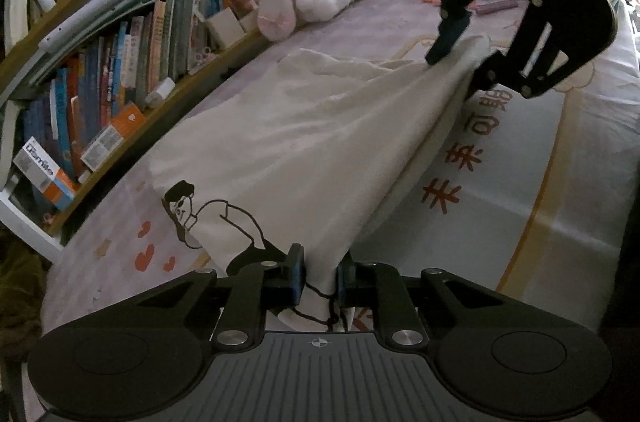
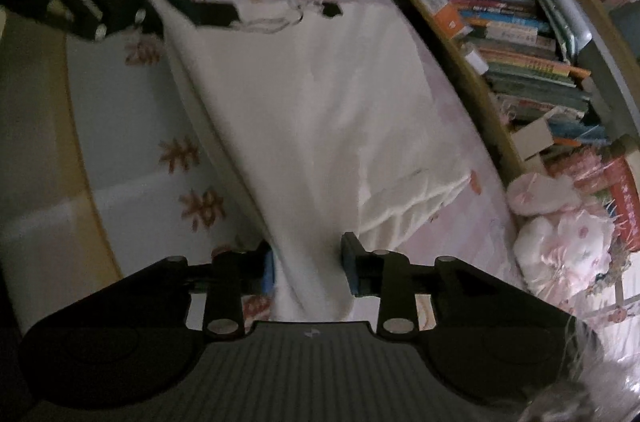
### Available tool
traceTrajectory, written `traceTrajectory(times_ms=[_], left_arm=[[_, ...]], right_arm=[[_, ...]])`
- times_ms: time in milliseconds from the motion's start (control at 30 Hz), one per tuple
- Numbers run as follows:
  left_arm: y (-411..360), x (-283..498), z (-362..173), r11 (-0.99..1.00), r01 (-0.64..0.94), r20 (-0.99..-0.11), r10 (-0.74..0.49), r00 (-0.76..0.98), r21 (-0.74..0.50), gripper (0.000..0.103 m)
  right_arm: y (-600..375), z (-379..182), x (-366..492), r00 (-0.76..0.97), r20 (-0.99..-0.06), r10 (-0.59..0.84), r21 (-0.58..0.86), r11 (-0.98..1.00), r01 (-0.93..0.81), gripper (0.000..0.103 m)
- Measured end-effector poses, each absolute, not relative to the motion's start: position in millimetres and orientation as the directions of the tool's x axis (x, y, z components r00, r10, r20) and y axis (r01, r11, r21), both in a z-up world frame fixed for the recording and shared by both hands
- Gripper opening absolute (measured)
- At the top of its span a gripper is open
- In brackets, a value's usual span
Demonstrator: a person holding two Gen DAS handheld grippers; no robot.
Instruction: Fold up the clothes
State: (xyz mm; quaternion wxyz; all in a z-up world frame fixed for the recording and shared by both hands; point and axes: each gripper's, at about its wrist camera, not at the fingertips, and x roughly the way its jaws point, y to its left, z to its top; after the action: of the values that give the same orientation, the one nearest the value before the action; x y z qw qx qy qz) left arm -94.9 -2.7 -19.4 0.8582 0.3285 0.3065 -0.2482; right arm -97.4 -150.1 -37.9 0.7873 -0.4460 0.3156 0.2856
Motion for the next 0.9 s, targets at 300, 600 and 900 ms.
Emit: traceTrajectory(times_ms=[300,600,900], left_arm=[[-4.0,-95.2,-21.5,0.653,0.633,-0.705,-0.207,0.678,0.417,0.022],[-4.9,-97.6,-24.1,0.648,0.621,-0.716,-0.163,0.679,0.441,0.038],[-2.5,-99.7,-22.5,0.643,0.618,-0.709,-0.161,0.687,0.453,0.050]], right_arm=[[-158.6,-46.1,-101.7,0.637,-0.754,0.159,-0.519,0.450,-0.726,0.029],[-161.3,-46.8,-102.5,0.637,-0.751,0.174,-0.516,0.446,-0.731,0.026],[-161.4,-48.2,-102.6,0.641,-0.747,0.174,-0.519,0.448,-0.727,0.027]])
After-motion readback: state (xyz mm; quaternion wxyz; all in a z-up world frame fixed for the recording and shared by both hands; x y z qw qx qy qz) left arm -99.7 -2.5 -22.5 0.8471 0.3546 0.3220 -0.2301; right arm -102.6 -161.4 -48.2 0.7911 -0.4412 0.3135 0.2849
